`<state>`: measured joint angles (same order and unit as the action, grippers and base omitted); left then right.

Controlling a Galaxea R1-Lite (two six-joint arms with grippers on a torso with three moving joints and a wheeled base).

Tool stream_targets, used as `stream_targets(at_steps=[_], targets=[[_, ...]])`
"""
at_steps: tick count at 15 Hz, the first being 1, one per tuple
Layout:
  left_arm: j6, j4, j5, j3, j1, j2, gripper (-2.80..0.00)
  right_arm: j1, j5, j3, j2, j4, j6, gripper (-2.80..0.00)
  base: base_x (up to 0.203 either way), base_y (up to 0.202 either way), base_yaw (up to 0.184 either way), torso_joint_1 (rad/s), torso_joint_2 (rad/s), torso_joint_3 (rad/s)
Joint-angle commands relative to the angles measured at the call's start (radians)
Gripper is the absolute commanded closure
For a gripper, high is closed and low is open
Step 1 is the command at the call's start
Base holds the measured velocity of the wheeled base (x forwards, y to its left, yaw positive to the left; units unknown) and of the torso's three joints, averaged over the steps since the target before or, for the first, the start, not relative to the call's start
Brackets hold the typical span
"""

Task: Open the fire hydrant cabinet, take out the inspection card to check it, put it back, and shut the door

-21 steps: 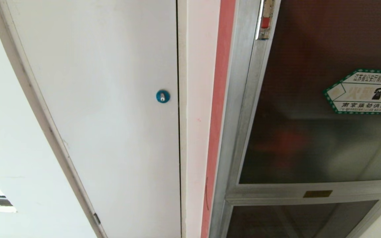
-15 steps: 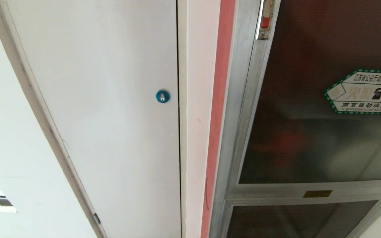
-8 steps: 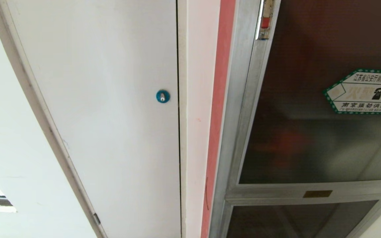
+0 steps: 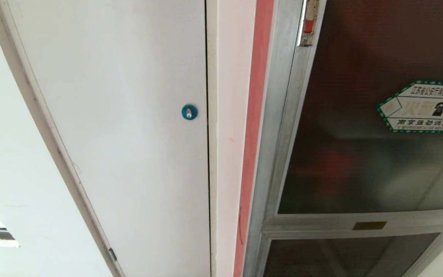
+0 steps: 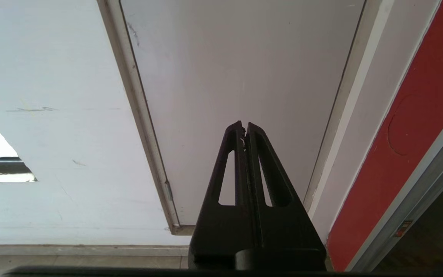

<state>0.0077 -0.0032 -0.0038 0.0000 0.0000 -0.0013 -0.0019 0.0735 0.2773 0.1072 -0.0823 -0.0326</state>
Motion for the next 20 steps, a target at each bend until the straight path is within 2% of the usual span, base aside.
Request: stream_targets(at_steps=[1, 9, 10, 12, 14, 15, 17, 20], targets=[[-0.002, 0.0, 0.001, 0.002, 0.0, 0.001, 0.0, 0.001, 0.046, 0.087, 0.133, -0.004, 0.0, 0.0, 0.0, 0.0, 0.0, 0.0, 0.0, 0.0], [0.0, 0.0, 0.0, 0.002, 0.0, 0.001, 0.0, 0.006, 0.388, 0.474, 0.652, -0.005, 0.002, 0.0, 0.0, 0.0, 0.0, 0.0, 0.0, 0.0], [0.0, -0.001, 0.0, 0.002, 0.0, 0.001, 0.0, 0.017, 0.412, 0.522, 0.712, -0.004, 0.002, 0.0, 0.0, 0.0, 0.0, 0.0, 0.0, 0.0], [0.0, 0.0, -0.001, 0.002, 0.0, 0.001, 0.0, 0.09, 0.436, 0.626, 0.837, -0.004, 0.003, 0.0, 0.0, 0.0, 0.0, 0.0, 0.0, 0.0], [0.0, 0.0, 0.001, 0.002, 0.0, 0.001, 0.0, 0.172, 0.426, 0.724, 0.94, -0.003, 0.005, 0.0, 0.0, 0.0, 0.0, 0.0, 0.0, 0.0], [0.0, 0.0, -0.001, 0.002, 0.0, 0.001, 0.0, 0.229, 0.394, 0.773, 0.987, -0.002, 0.006, 0.0, 0.0, 0.0, 0.0, 0.0, 0.0, 0.0], [-0.001, 0.0, -0.001, 0.002, 0.0, 0.001, 0.0, 0.339, 0.277, 0.867, 1.072, 0.002, 0.006, 0.0, 0.0, 0.0, 0.0, 0.0, 0.0, 0.0], [0.0, -0.001, 0.0, 0.002, 0.0, 0.001, 0.0, 0.418, 0.181, 0.996, 1.172, 0.004, 0.012, 0.0, 0.0, 0.0, 0.0, 0.0, 0.0, 0.0]])
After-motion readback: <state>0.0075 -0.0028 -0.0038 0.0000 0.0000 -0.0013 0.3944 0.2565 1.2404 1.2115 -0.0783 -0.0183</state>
